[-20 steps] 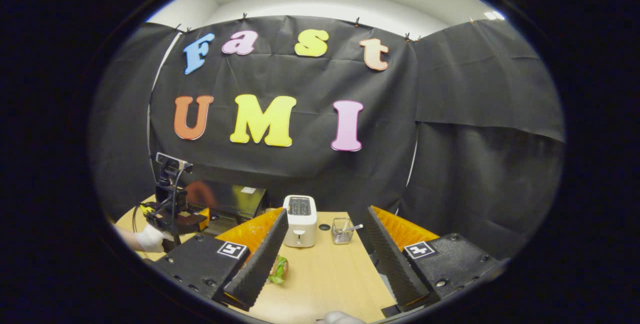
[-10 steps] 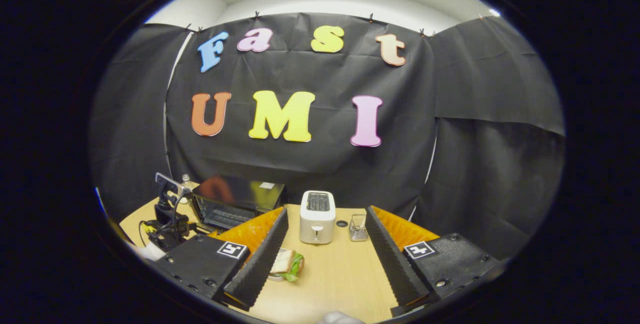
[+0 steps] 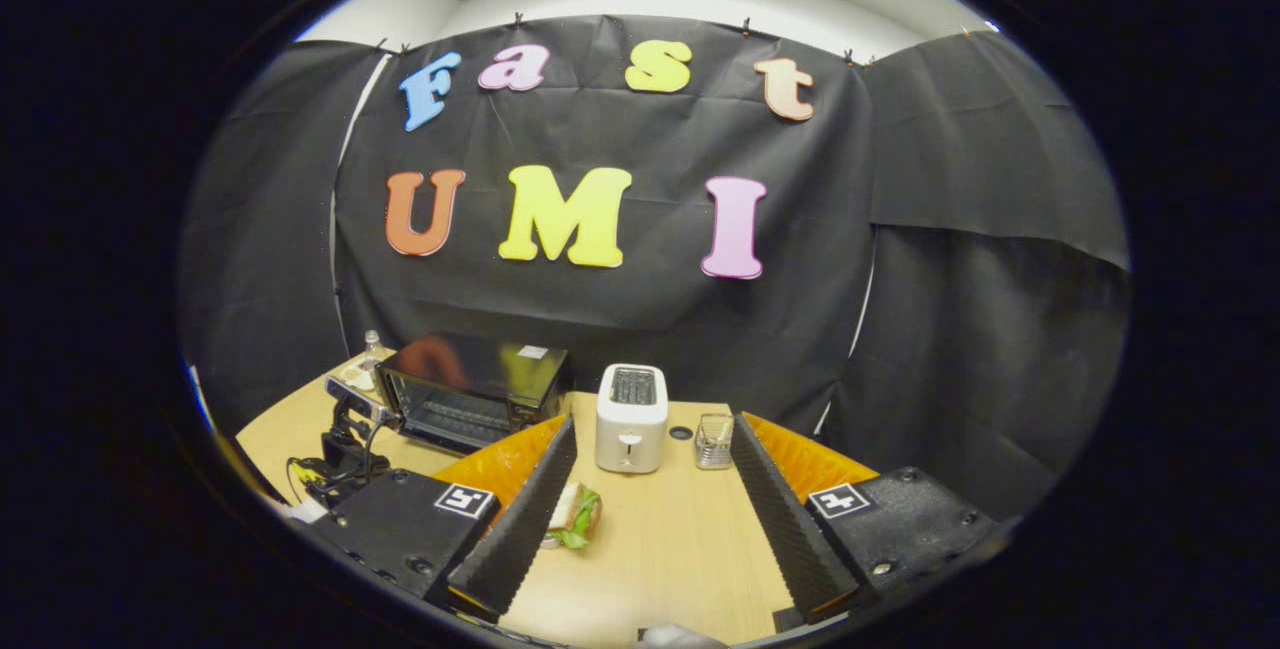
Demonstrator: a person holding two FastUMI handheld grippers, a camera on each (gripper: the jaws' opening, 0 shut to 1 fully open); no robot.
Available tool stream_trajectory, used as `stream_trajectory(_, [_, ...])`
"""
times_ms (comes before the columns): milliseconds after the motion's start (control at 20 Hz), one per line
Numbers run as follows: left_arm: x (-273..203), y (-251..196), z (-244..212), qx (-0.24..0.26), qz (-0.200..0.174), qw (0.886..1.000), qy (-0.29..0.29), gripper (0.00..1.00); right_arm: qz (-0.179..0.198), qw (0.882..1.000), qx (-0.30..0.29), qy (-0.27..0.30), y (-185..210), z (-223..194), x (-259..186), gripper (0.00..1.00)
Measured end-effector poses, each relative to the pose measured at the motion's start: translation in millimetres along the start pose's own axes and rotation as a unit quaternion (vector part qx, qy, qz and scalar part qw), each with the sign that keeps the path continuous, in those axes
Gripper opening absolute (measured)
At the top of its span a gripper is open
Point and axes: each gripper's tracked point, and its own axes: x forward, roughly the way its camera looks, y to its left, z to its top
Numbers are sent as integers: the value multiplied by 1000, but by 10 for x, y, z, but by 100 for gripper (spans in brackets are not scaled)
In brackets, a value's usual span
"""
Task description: Open the electric oven with the left hand, put the food in, and close the electric oven.
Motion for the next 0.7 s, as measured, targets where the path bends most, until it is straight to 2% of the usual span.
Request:
stream_trajectory(50, [41,-12,-60,1,-1,1000,10,93,-1,1000,1,4,-18,-20,6,92])
stream_trajectory(100, [82,5,-138,2,-1,1000,26,100,-1,1000,3,7,-24,-49,17,92])
stream_trajectory(150, [126,7,-210,1,-2,999,39,93,-1,1000,3,11,-35,-68,36,92])
stream_trajectory(300, [124,-11,-190,3,-4,999,31,93,3,1000,-1,13,-23,-112,108,92])
stream_trajectory(350, [90,3,-173,3,-5,1000,28,93,13,1000,2,16,15,-161,155,92])
stream_trajectory(400, [48,14,-155,-3,-6,1000,24,93,25,999,6,25,70,-266,227,99])
stream_trajectory(550, [-197,170,-2,-21,4,1000,-4,93,69,995,39,60,229,-641,528,99])
stream_trajectory(700, [-629,368,299,-27,19,998,-51,93,122,981,99,117,465,-1222,879,99])
